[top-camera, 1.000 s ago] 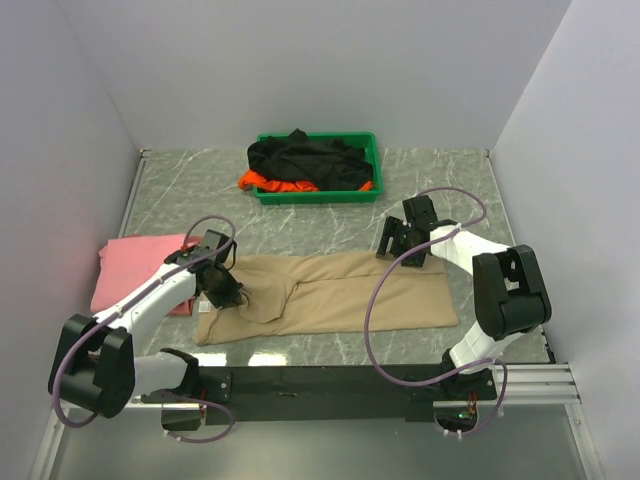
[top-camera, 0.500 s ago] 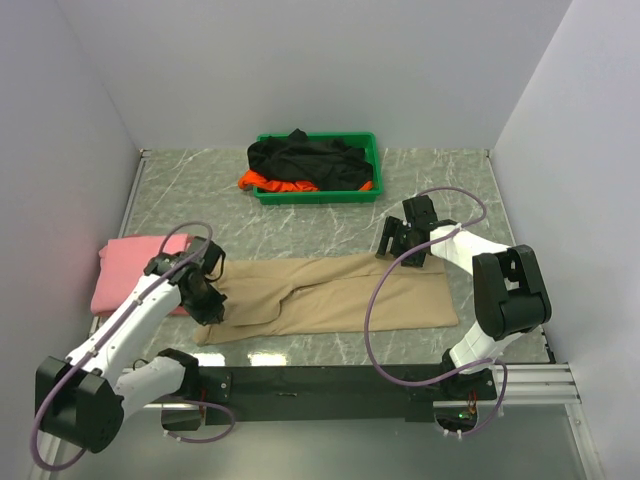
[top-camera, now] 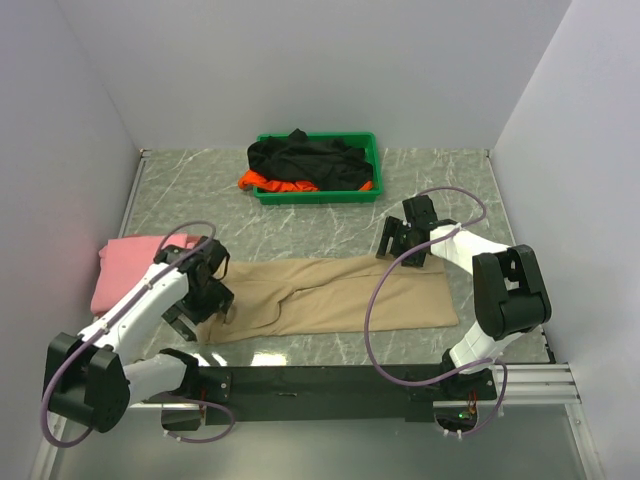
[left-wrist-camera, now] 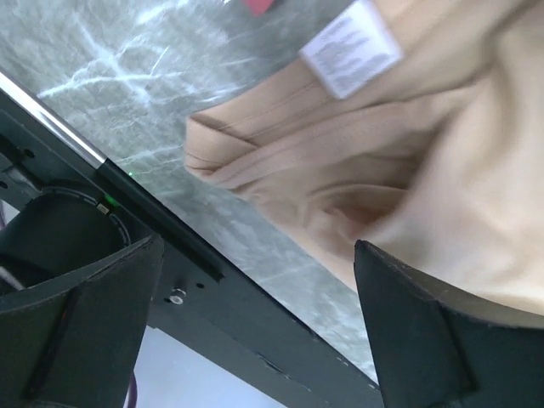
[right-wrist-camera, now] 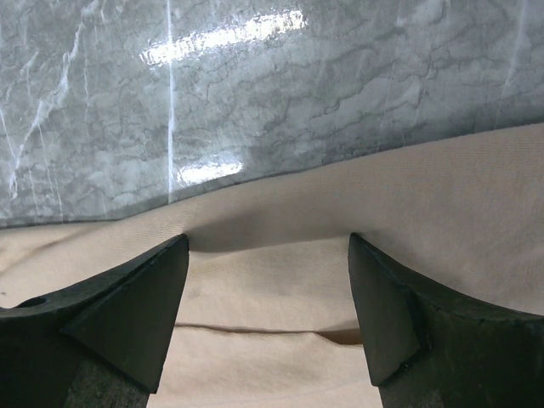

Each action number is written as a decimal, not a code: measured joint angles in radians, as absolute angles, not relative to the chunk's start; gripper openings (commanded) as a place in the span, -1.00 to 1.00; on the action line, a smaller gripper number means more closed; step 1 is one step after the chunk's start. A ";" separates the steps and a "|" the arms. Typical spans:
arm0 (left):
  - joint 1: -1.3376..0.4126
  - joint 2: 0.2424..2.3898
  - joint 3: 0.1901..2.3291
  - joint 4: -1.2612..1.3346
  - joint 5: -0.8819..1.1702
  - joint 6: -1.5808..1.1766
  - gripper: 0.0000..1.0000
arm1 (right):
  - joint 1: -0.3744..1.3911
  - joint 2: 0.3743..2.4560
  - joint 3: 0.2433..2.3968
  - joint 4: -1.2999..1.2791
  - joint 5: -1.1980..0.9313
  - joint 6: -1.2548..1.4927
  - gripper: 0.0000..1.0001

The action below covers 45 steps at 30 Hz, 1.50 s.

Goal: Fold and stack the t-shirts
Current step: Fold the tshirt

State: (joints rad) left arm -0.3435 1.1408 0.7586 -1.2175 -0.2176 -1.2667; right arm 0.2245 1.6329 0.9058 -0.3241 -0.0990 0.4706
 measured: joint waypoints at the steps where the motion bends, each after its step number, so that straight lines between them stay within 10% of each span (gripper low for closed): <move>1: -0.344 1.141 0.778 -1.226 -0.223 -1.266 0.99 | 0.224 1.633 0.907 -0.327 -0.098 0.469 0.65; 10: -0.344 1.088 0.910 -1.044 -0.221 -1.204 0.99 | 0.224 1.580 0.908 -0.387 -0.089 0.452 0.66; 23: -0.335 1.599 0.919 -0.595 -0.131 -1.080 0.99 | 0.216 1.628 0.915 -0.380 -0.098 0.450 0.66; 45: -0.253 2.126 1.582 -0.488 -0.172 -0.809 0.99 | 0.404 1.267 0.540 -0.258 -0.190 0.616 0.66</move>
